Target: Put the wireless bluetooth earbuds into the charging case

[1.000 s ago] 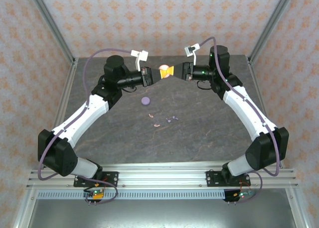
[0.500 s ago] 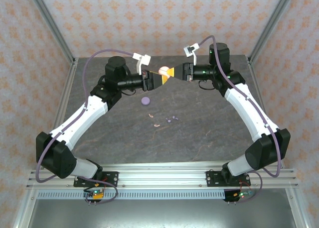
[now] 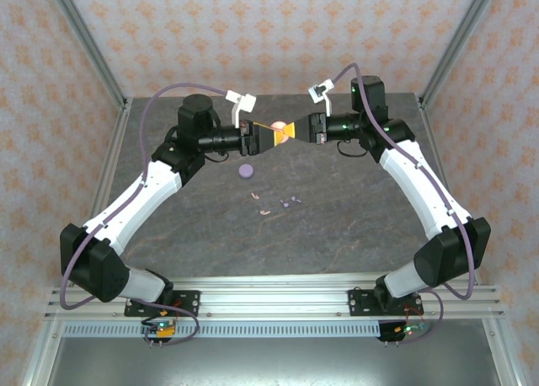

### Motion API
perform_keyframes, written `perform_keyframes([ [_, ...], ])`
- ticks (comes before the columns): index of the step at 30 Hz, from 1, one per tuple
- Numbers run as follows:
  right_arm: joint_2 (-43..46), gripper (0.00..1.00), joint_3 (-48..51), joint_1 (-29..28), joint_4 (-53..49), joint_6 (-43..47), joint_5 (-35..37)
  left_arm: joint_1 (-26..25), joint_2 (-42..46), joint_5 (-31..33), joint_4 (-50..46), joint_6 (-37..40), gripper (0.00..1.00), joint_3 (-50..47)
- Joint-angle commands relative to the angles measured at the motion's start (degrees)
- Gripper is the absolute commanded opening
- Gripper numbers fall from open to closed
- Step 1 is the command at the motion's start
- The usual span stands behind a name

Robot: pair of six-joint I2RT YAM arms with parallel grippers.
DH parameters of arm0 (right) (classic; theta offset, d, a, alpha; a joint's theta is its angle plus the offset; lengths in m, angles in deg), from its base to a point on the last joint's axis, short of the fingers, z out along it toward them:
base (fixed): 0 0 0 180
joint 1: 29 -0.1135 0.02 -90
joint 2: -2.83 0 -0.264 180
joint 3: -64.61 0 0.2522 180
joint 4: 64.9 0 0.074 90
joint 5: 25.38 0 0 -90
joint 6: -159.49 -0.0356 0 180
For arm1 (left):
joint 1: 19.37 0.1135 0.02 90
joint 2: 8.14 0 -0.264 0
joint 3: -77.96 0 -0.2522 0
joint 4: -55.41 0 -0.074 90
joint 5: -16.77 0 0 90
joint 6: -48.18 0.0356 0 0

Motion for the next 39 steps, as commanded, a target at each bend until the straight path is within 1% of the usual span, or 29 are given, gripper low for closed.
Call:
perform_keyframes([
  [1, -0.2, 0.21, -2.13, -0.49, 0.57, 1.13, -1.07, -0.3, 0.4, -1.5, -0.73, 0.88, 0.52, 1.85],
  [5, -0.3, 0.21, -2.04, -0.5, 2.08, -0.12, -0.91, -0.31, 0.13, -0.49, -0.76, 0.45, 0.53, 1.6],
  [10, -0.24, 0.21, -1.71, -0.54, 3.83, -1.64, -0.88, -0.3, 0.15, 0.23, 1.8, -1.59, 0.51, 0.5],
  [14, -0.18, 0.21, -1.5, -0.48, 4.53, -2.27, -0.59, -0.46, -0.06, 0.31, 2.72, -2.46, 0.45, 0.27],
  [18, -0.1, 0.21, -1.55, -0.57, 5.07, -2.78, -0.73, -0.78, -0.26, 0.66, 3.0, -2.76, 0.42, 0.29],
  [28, 0.06, 0.21, -1.16, -0.58, 5.68, -3.59, -0.25, -1.03, -0.57, 1.49, 2.94, -3.01, 0.43, 0.49],
  [34, 0.38, 0.21, -0.86, -0.6, 5.27, -3.29, -0.44, -0.99, -0.26, 2.16, 2.68, -2.82, 0.31, 0.46],
  [37, 0.89, 0.28, -0.8, -0.62, 3.92, -2.29, 0.23, -1.02, -0.2, 2.41, 2.28, -2.44, 0.2, 0.6],
  [38, 1.12, 0.31, -0.87, -0.62, 3.14, -1.76, 0.81, -1.11, -0.25, 2.43, 1.91, -1.97, 0.2, 0.62],
  [39, 1.33, 0.37, -1.0, -0.6, 2.21, -1.26, 1.48, -1.07, -0.31, 2.47, 1.58, -1.46, 0.2, 0.7],
])
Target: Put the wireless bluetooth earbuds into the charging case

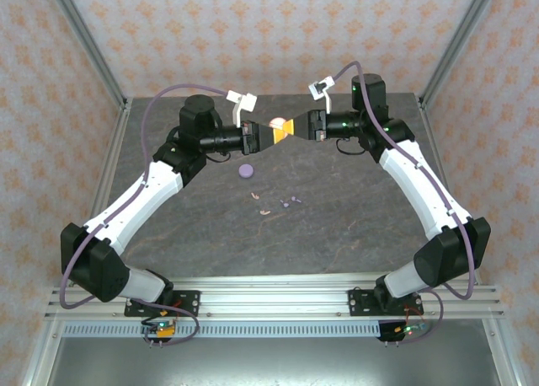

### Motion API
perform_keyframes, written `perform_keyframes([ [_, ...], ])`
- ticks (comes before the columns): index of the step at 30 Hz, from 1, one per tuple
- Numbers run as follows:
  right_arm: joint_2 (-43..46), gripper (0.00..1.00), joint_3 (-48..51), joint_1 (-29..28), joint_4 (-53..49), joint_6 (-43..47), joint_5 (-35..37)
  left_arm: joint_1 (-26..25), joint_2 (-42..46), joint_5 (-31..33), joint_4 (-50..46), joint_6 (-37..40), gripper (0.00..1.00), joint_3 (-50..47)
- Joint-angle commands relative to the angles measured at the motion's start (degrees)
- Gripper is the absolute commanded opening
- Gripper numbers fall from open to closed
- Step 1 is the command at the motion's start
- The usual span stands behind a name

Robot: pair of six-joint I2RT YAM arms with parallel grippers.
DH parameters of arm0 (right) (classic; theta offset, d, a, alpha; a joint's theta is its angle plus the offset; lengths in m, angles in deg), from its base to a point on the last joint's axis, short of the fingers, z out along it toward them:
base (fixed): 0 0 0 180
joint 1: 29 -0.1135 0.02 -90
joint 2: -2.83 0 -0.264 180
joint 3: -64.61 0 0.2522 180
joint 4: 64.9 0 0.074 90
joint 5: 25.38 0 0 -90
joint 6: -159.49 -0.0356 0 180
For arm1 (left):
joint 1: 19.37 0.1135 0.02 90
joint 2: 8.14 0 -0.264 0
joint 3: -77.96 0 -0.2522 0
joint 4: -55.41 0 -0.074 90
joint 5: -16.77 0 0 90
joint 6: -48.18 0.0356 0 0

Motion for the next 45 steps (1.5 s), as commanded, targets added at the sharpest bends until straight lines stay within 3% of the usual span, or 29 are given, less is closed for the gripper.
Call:
perform_keyframes([
  [1, 1.7, 0.44, -1.16, -0.45, -2.29, 2.11, 2.57, -0.35, -0.18, 1.07, 0.31, 1.93, 0.2, 0.86],
  [4, 2.73, 0.56, -1.97, -0.45, -6.6, 4.76, 6.37, -0.38, -0.01, 3.14, -0.35, 4.77, 0.21, 0.38],
  [7, 3.46, 0.61, -2.62, -0.44, -10.15, 6.62, 8.64, -0.69, 0.49, 4.94, 2.57, 8.19, 0.2, -1.84],
  [11, 3.83, 0.62, -2.84, -0.46, -12.57, 7.43, 9.8, -1.47, 1.99, 7.07, 12.13, 13.75, 0.18, -7.39],
  [21, 4.19, 0.65, -2.53, -1.49, -15.73, 9.8, 12.52, -3.83, 2.96, 8.93, 16.04, 26.28, 0.16, -10.87],
  [32, 3.51, 0.65, -2.37, -1.47, -15.96, 10.29, 13.61, -4.67, 3.4, 6.66, 15.89, 27.79, 0.16, -10.96],
  [45, 2.99, 0.65, -2.8, -1.52, -14.71, 7.45, 19.89, -6.1, 4.39, 5.66, 10.81, 31.6, 0.15, -10.28],
])
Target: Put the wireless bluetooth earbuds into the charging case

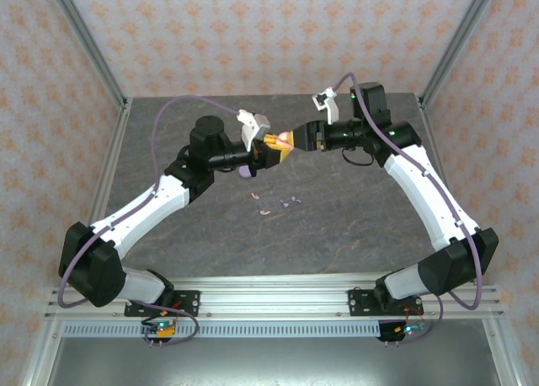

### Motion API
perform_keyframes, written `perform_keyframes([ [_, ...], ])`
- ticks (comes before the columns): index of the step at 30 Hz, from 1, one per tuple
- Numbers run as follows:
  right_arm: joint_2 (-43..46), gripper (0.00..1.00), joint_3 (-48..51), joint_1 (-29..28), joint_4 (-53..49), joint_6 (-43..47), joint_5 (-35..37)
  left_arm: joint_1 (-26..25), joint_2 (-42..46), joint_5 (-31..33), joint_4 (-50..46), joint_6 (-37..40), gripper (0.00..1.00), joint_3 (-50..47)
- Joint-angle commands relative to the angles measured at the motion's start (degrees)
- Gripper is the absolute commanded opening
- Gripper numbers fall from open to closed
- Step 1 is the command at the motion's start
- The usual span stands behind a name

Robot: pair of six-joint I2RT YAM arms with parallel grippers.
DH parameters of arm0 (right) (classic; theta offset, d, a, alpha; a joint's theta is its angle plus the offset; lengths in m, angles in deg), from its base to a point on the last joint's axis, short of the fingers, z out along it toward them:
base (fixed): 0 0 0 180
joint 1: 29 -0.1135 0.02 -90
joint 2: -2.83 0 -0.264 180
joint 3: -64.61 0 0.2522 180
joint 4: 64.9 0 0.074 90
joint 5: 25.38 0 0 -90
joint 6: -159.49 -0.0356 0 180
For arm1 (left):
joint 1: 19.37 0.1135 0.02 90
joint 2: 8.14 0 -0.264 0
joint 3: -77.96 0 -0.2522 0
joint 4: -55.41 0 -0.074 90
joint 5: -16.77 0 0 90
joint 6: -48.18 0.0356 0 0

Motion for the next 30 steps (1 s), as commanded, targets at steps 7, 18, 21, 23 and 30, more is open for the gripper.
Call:
perform_keyframes([
  [7, 0.27, 0.66, -1.9, -0.19, 0.71, -2.09, 7.83, -1.71, 2.29, -1.03, -0.75, 2.93, 0.15, 0.54],
  [18, 3.78, 0.68, -0.12, -0.16, -2.48, -3.5, 20.76, -1.72, 3.23, 3.96, -0.04, 0.99, 0.15, -3.58],
  [21, 4.23, 0.68, 1.47, -0.14, -5.14, -2.96, 24.49, -1.69, 4.74, 4.69, 1.22, -0.16, 0.15, -5.98],
  [23, 4.56, 0.68, 3.28, 0.12, -6.63, -2.67, 25.91, -1.68, 6.23, 5.66, 2.5, -1.14, 0.15, -8.07],
  [30, 3.9, 0.66, 10.11, 0.3, -6.51, -2.84, 22.73, -1.72, 11.5, 7.11, 1.56, -2.23, 0.15, -12.26],
])
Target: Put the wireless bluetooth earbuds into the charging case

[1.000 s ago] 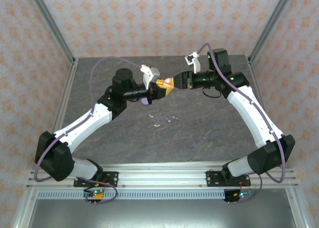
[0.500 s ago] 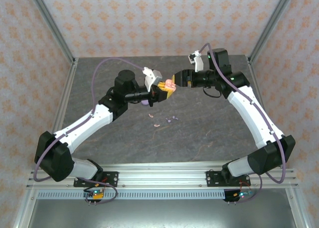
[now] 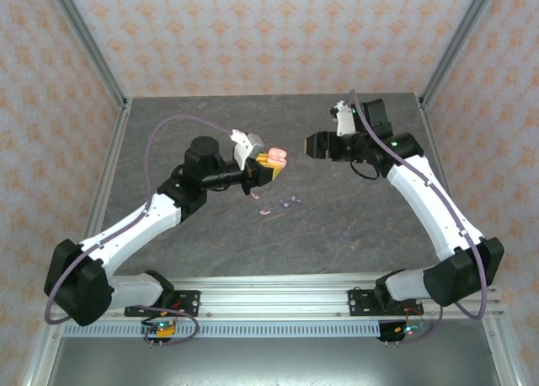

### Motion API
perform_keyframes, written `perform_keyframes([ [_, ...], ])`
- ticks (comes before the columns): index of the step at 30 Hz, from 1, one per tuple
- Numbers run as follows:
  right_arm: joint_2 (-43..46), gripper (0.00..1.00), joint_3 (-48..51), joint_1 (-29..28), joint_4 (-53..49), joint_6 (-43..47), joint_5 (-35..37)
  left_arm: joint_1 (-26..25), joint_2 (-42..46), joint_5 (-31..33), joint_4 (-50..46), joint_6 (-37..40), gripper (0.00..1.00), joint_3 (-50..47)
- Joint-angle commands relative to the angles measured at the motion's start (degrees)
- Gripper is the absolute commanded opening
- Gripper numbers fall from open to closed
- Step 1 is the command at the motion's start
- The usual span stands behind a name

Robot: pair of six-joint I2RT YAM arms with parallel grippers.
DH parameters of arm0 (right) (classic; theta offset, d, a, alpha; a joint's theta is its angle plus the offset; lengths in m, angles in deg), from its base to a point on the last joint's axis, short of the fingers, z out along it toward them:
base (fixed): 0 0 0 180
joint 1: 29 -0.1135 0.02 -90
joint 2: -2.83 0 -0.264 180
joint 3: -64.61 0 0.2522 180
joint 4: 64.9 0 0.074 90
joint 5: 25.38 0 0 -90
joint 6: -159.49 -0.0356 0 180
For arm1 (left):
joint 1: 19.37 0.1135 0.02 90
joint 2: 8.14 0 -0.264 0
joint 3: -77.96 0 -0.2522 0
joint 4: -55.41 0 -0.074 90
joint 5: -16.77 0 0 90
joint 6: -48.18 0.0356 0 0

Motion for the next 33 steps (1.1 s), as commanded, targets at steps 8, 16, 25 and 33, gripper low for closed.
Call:
perform_keyframes([
  [8, -7.47, 0.56, 9.12, -1.56, 3.31, -2.95, -8.08, -0.4, 8.49, 2.5, 0.25, -0.7, 0.15, -5.11],
  [16, -14.93, 0.44, 11.02, -7.93, 7.05, -4.66, -7.63, -0.44, 11.49, 3.62, 0.33, -2.89, 0.15, -5.93],
  [25, -22.7, 0.4, 9.52, -14.53, 10.3, -4.43, -6.05, -0.45, 14.92, 5.09, -1.23, -2.89, 0.15, -6.88],
  [33, -28.98, 0.26, 5.27, -17.32, 10.36, -3.55, -5.17, -0.44, 17.93, 6.4, -2.69, -2.9, 0.15, -7.84],
])
